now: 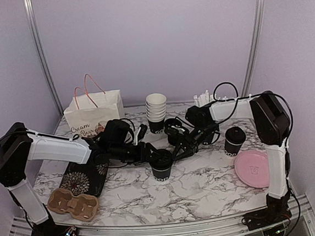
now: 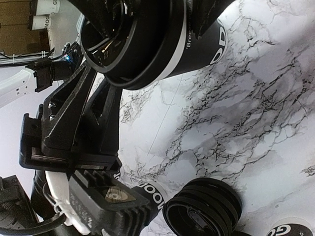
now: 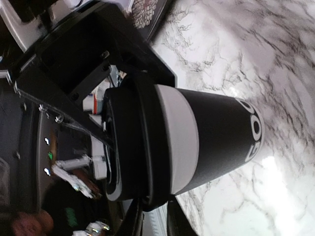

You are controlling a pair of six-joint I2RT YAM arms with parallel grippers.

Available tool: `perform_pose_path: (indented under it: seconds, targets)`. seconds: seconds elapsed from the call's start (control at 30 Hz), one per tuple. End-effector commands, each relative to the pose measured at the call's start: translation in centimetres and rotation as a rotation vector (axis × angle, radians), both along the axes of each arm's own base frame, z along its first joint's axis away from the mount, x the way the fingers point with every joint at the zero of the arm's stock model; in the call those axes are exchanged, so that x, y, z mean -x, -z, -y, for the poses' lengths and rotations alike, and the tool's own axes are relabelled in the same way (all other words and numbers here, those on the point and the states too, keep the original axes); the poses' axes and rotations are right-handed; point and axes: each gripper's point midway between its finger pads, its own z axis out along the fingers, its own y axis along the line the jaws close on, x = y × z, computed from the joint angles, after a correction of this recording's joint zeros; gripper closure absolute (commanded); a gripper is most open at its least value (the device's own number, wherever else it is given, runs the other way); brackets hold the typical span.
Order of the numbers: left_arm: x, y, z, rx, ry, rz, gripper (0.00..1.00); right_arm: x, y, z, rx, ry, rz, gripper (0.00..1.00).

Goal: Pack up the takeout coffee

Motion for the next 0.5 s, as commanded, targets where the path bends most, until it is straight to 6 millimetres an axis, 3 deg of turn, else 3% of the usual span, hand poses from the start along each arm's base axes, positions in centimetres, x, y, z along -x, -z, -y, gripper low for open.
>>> perform_pose_path:
  seconds: [0.0,0.17,0.33,0.47]
  targets:
    - [2.0,6.4,-0.8,-0.127,0.015,-0.153,0.48,-1.8,8.3,-0.1,0.254,0.049,0.064,0.98]
    - [1.4,8.6,-2.3,-0.159,-0.052,-0.251,0.51,-0.1,13.4,0.9,0.392,0.07,-0.042,1.0]
    - [2.3,10.2,-3.7,-0.225,-0.083,-0.316,0.5,2.1,14.9,0.5,0.455,0.026,-0.005,1.0]
    - [3.3,11.4,-5.2,-0.276,-0.12,-0.355,0.47,2.8,16.9,1.3,0.562,0.011,0.048,0.87]
